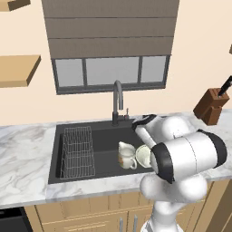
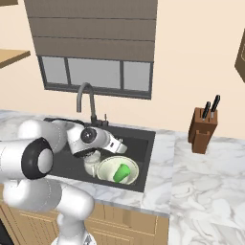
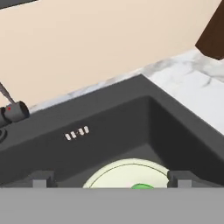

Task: Pick the bowl and cup and place them in the sink. Then turn on the water.

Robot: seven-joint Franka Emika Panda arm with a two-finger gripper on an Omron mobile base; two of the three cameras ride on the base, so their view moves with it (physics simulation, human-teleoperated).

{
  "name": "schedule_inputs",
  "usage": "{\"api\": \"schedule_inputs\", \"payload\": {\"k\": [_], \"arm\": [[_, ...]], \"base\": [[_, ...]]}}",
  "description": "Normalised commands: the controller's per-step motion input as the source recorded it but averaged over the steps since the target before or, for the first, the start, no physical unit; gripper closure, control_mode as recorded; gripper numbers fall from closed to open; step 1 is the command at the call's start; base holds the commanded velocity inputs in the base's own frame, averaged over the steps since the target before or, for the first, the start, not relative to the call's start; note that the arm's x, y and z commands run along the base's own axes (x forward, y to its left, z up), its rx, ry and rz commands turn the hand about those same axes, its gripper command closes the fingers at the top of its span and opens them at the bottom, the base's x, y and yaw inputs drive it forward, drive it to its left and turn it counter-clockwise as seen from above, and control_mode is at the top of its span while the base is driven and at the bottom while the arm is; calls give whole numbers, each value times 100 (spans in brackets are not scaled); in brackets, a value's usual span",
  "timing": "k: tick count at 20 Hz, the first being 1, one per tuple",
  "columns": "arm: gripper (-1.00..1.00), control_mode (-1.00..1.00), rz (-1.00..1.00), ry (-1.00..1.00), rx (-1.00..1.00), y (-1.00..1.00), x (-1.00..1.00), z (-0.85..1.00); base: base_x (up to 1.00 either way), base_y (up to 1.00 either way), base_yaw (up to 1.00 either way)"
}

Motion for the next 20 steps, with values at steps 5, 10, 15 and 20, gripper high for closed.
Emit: {"api": "schedule_inputs", "payload": {"k": [5, 10, 15, 20], "arm": [[-100, -100, 3, -23, 3, -1, 0, 1], [-100, -100, 1, -12, 4, 0, 0, 5], [-100, -100, 2, -19, 2, 0, -6, 4], [-100, -100, 1, -19, 3, 0, -1, 31]], "base": [[0, 0, 0], [0, 0, 0], [0, 0, 0], [0, 0, 0]]}}
